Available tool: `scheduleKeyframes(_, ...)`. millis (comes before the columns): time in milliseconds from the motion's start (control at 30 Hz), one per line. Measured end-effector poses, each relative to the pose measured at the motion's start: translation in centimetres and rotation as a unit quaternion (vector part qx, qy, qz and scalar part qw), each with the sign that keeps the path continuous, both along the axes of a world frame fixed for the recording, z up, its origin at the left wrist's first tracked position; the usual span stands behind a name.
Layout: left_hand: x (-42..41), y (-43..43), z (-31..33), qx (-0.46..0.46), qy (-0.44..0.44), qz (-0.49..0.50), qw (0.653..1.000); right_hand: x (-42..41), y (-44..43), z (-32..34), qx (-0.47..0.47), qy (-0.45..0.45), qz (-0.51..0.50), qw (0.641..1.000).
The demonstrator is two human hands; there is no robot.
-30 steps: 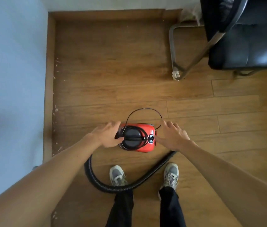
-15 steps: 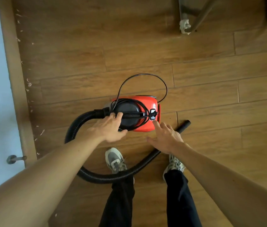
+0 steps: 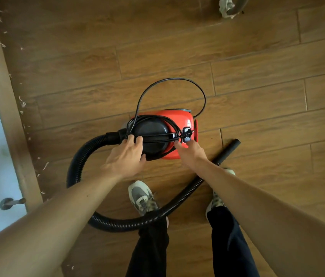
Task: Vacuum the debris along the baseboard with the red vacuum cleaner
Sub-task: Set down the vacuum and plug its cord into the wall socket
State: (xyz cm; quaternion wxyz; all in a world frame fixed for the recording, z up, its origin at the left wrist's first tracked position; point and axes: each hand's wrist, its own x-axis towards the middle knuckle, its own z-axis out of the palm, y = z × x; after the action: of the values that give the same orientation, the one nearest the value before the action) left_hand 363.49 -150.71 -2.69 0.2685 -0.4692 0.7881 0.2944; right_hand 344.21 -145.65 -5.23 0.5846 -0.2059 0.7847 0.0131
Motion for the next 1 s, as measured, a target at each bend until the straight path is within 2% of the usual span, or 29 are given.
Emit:
scheduleKeyframes(100,0.3,0.2,-0.3,-0.018,0.015,-0.006,1.0,0.8,-1.6,-1.4,0.008,0.006,-0.197,0.98)
scheduleKeyframes(267,0.9,-0.2,-0.6,-0.057,0.012,-0.043,0.997,1.0,-2.8,-2.7,-0.002,0.046,-0.316,0.948)
scheduleKeyframes(433,1.2,-0.7,-0.8,-0.101,0.04,-0.064,0.992,1.5,-3.5,-3.0,-0.04,0.099,-0.316,0.943)
scheduleKeyframes(633,0.7,-0.9,-0.2,-0.142,0.054,-0.078,0.985,1.1,-5.1,-0.7,-0.114,0.116,-0.327,0.931)
scheduleKeyframes(767,-0.7,-1.7,2.0,-0.134,0.093,-0.051,0.985,0.0,-7.1,2.5,-0.157,0.121,-0.335,0.921)
scheduleKeyframes(1000,-3.1,-4.1,7.3,-0.137,0.078,-0.006,0.988,-2.0,-11.0,10.0,-0.239,0.137,-0.308,0.911)
